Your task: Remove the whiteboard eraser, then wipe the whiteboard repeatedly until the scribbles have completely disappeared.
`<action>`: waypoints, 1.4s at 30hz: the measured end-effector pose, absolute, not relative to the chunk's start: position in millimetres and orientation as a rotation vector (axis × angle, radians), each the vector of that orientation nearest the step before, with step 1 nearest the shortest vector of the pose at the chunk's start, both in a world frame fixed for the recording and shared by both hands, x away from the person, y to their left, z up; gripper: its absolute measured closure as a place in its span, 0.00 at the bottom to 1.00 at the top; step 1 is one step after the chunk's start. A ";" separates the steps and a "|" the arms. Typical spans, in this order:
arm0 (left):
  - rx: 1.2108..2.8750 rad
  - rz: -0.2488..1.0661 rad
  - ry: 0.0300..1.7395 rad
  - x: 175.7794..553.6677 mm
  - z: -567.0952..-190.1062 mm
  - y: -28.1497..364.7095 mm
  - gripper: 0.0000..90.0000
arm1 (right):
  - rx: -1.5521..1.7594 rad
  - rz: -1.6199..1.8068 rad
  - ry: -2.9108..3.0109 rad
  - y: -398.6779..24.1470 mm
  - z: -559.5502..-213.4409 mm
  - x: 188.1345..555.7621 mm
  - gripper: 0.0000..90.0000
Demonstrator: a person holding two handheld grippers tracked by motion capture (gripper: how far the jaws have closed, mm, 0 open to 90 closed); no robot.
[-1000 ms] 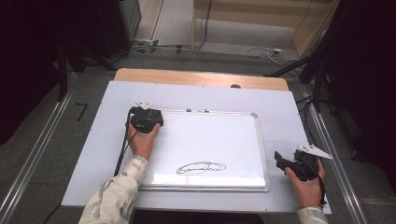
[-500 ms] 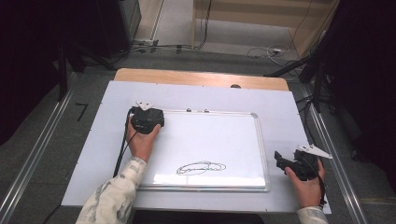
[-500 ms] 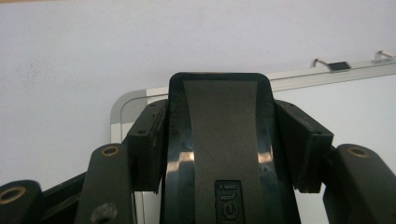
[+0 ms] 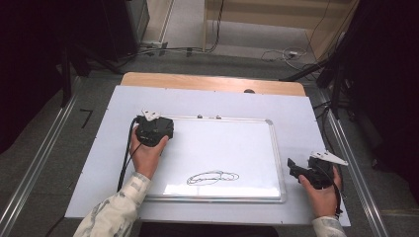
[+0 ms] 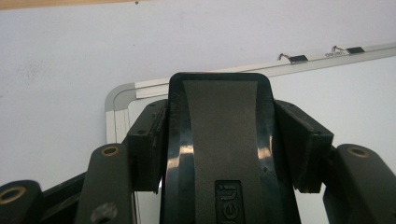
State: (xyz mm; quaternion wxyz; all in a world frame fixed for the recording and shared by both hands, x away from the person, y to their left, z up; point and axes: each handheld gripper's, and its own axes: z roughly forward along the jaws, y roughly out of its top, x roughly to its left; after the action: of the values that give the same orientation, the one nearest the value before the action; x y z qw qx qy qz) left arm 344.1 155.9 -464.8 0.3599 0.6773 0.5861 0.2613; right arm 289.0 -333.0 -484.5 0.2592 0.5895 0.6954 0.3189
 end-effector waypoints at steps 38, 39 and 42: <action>1.761 0.612 1.421 305.0 -463.8 147.9 0.46 | 1.592 0.851 1.882 -332.5 -484.0 287.0 0.18; 1.760 0.609 1.419 304.6 -464.2 148.1 0.46 | 1.591 0.850 1.882 -332.6 -484.0 286.9 0.18; 1.756 0.590 1.421 302.9 -465.3 149.4 0.46 | 1.592 0.850 1.884 -333.0 -484.3 286.5 0.18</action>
State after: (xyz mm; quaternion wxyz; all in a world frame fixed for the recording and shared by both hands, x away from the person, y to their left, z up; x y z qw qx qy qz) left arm 302.9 149.4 -465.3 0.3926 0.6916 0.5600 0.2324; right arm 286.5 -333.0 -484.3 0.2629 0.5888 0.6968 0.3142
